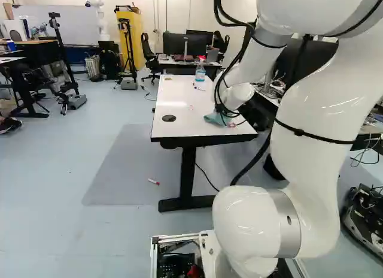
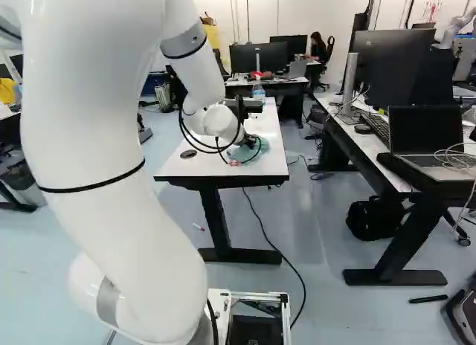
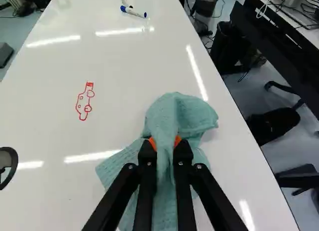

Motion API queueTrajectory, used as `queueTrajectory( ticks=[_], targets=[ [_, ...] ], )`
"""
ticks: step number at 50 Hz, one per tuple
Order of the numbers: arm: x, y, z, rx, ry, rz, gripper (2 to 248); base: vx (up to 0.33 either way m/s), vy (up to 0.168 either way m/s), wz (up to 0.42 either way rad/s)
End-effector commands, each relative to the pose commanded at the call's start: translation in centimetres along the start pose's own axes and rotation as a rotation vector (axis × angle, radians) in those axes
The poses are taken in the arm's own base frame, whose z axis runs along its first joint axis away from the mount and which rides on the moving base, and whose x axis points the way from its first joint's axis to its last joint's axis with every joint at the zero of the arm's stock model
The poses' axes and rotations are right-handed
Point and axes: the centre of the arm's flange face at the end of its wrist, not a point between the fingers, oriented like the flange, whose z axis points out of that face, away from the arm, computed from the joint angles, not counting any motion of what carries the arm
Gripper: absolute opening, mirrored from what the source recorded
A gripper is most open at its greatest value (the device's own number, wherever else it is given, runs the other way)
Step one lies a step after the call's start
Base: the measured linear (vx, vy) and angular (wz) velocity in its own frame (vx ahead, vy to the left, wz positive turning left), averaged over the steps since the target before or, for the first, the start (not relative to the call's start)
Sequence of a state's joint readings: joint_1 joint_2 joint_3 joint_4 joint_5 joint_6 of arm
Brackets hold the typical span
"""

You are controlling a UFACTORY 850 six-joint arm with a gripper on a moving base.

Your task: Clean the table with the green towel

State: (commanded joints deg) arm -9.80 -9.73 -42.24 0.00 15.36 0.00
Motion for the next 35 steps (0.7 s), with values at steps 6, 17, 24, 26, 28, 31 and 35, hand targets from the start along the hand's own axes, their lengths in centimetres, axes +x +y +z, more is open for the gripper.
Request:
queueTrajectory(
  ticks=[6,17,24,26,28,31,35],
  targets=[
    [0.4,-1.0,-0.2,0.015,-0.018,-0.013,44,0.000,0.000,0.000],
    [0.5,-2.7,-1.5,0.040,-0.059,-0.039,44,0.000,0.000,0.000],
    [0.3,-3.8,-2.3,0.057,-0.085,-0.056,44,0.000,0.000,0.000],
    [0.2,-4.1,-2.4,0.061,-0.096,-0.061,44,0.000,0.000,0.000],
    [0.1,-4.4,-2.4,0.066,-0.106,-0.066,44,0.000,0.000,0.000],
    [-0.1,-4.9,-2.5,0.073,-0.115,-0.074,44,0.000,0.000,0.000],
    [-0.3,-5.5,-2.6,0.082,-0.126,-0.085,44,0.000,0.000,0.000]
  ],
)
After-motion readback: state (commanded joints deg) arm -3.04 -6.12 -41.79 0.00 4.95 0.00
